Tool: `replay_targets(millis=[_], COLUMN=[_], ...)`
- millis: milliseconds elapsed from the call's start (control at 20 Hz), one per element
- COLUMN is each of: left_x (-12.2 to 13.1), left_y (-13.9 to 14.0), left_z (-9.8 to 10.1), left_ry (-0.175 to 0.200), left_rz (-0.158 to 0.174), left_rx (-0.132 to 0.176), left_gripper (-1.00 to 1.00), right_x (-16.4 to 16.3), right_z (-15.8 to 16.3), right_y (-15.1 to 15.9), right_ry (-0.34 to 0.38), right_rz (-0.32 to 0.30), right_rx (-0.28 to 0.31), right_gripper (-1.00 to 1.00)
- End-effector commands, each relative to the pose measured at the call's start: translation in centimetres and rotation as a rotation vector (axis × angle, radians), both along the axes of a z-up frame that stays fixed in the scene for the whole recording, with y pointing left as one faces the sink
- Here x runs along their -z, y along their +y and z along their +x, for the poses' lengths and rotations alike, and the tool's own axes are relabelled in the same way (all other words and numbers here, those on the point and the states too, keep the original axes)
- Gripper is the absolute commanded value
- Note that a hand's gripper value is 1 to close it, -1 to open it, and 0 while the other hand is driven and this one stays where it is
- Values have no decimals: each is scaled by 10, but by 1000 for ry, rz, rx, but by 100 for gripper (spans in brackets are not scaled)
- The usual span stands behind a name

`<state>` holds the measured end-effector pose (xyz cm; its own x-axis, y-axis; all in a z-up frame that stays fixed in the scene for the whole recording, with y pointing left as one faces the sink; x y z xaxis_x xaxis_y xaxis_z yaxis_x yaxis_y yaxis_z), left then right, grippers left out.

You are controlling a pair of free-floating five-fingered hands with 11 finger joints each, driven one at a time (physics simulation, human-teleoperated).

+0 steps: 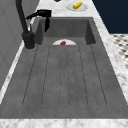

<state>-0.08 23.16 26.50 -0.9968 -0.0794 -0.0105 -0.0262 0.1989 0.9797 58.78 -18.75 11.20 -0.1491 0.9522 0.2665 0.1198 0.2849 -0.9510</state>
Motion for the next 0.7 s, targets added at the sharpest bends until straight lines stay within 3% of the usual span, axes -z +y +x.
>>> replay_targets(millis=[0,350,650], left_x=[0,0,0], left_y=[0,0,0], left_z=[0,0,0], left_ry=[0,0,0], left_rz=[0,0,0], left_rx=[0,0,0], left_gripper=[0,0,0], right_x=[0,-10,-40], right_z=[-15,-41,-72], right_y=[-11,-20,-28], right_ry=[117,248,322], right_rz=[13,40,35], right_rx=[8,9,4], right_gripper=[-100,-100,-100])
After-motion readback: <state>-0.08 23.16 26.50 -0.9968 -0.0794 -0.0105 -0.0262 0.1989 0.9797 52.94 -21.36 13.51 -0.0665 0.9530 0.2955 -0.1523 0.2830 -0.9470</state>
